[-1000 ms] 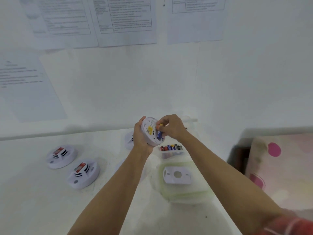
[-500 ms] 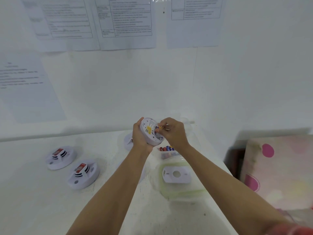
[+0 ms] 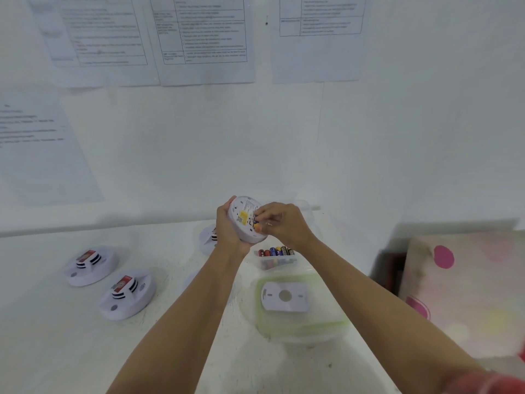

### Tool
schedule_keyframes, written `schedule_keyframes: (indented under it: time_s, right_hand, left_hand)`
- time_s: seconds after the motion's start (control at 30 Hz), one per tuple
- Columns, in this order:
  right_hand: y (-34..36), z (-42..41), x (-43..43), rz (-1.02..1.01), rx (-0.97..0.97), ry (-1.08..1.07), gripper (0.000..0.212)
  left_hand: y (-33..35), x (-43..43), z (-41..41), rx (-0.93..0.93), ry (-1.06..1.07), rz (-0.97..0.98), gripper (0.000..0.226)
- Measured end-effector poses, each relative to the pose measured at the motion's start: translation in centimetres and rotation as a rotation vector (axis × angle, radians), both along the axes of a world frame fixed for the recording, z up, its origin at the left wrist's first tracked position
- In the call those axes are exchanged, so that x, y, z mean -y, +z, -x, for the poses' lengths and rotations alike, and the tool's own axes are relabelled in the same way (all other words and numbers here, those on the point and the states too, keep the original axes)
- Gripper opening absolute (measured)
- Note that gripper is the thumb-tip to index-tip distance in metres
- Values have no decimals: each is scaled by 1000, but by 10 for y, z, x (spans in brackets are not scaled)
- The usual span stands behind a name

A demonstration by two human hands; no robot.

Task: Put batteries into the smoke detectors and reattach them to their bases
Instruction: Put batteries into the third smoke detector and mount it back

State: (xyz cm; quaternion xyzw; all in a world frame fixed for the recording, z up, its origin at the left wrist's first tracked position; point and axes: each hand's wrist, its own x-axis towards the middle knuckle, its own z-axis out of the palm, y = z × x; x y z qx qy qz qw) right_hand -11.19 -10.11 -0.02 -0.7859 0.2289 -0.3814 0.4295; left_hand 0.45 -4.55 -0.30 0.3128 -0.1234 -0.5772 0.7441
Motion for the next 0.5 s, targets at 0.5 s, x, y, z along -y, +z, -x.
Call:
schedule_keyframes:
  time_s: [0.5]
  right_hand:
    - [3, 2, 19, 158, -334, 38, 19]
  left_hand:
    - [-29, 28, -20, 68, 86, -56, 36]
